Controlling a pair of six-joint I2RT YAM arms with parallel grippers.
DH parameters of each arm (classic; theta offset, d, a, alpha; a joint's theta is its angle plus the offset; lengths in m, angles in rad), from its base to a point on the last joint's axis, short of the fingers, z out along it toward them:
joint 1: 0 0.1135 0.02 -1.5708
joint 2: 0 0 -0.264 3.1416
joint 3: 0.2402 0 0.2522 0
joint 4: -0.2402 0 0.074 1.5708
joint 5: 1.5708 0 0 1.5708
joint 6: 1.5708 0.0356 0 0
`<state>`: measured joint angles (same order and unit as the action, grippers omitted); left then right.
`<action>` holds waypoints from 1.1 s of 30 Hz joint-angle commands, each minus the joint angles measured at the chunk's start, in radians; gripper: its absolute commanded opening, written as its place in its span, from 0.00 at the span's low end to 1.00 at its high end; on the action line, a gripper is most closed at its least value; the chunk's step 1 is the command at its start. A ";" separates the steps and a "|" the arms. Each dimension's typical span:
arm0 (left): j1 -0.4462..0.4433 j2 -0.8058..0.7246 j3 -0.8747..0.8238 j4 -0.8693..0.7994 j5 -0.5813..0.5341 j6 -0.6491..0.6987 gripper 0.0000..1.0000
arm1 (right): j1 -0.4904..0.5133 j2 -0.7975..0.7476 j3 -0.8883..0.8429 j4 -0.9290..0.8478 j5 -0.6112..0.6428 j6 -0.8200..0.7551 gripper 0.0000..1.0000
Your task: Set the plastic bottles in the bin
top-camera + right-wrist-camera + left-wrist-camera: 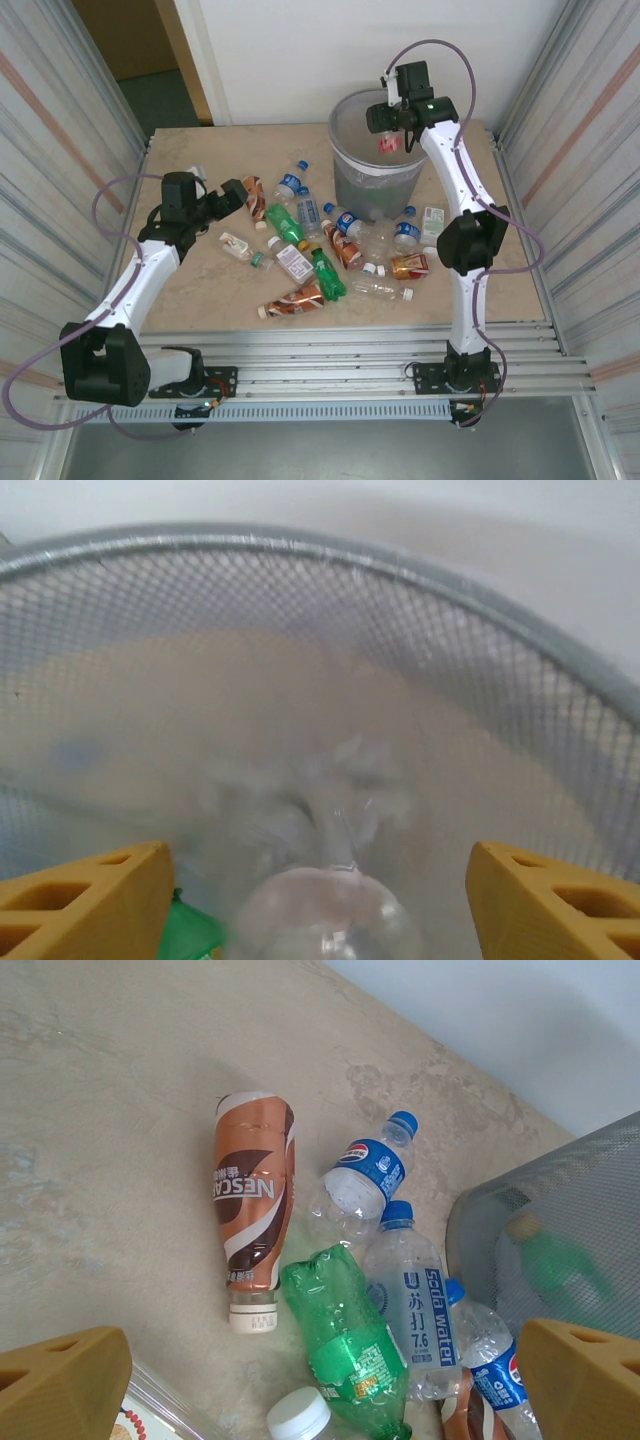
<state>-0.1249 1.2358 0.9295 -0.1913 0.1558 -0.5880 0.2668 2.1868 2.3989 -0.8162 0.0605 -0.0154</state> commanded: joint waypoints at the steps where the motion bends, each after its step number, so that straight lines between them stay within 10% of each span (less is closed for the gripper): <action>1: 0.002 -0.025 0.025 -0.024 -0.022 0.020 0.99 | 0.009 -0.075 -0.019 0.002 0.022 -0.012 0.80; 21: 0.037 0.020 -0.046 -0.044 -0.029 -0.047 0.97 | 0.013 -0.243 -0.063 -0.071 0.027 0.145 0.87; 33: -0.101 0.057 -0.085 -0.112 -0.259 -0.144 0.94 | -0.003 -0.598 -0.582 0.041 0.142 0.262 0.98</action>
<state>-0.2134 1.2800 0.8711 -0.2806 -0.0319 -0.6804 0.2695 1.6844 1.8965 -0.8154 0.1478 0.1886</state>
